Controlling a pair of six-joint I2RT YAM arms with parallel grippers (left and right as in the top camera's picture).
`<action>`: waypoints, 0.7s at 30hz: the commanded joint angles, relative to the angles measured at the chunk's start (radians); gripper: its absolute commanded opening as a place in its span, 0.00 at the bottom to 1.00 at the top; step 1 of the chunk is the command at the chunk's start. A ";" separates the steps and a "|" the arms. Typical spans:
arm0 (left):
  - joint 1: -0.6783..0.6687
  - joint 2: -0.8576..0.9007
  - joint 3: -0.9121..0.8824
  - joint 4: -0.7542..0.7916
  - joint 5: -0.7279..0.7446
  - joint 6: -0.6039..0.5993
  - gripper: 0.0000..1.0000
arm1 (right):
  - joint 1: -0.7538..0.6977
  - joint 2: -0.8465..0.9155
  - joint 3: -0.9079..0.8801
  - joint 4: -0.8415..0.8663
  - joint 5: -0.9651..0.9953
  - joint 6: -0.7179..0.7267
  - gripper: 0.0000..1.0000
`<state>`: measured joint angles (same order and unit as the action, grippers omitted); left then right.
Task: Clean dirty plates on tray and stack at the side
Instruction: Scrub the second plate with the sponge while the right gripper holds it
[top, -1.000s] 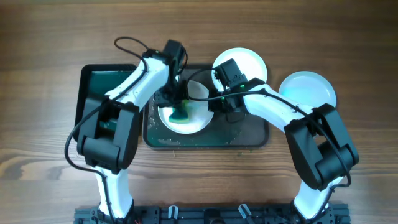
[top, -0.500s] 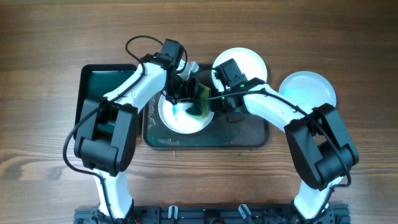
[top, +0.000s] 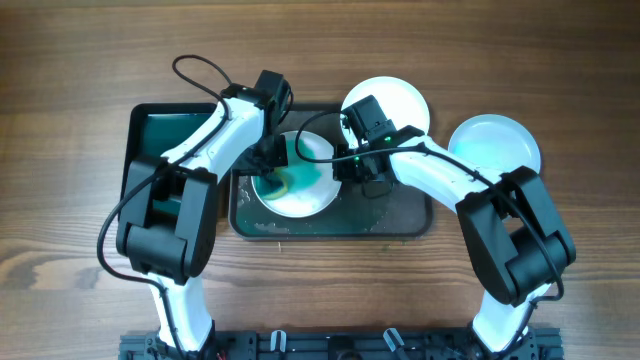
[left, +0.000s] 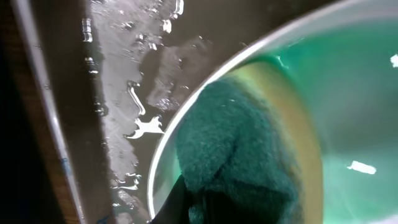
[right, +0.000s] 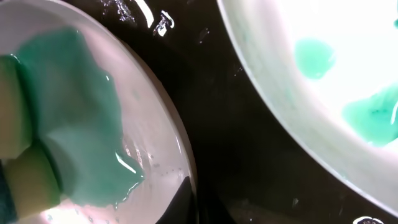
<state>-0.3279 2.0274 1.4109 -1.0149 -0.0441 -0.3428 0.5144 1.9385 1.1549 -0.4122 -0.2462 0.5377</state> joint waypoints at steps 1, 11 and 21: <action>0.016 0.014 -0.022 -0.014 0.397 0.212 0.04 | -0.008 0.021 0.018 -0.012 0.019 0.012 0.04; 0.016 0.014 -0.022 0.136 0.662 0.286 0.04 | -0.008 0.021 0.018 -0.019 0.008 0.009 0.04; 0.016 0.015 -0.023 0.192 -0.246 -0.167 0.04 | -0.008 0.021 0.018 -0.019 0.008 0.008 0.04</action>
<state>-0.3222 2.0304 1.3960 -0.7956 0.1196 -0.3336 0.5106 1.9385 1.1549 -0.4217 -0.2462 0.5381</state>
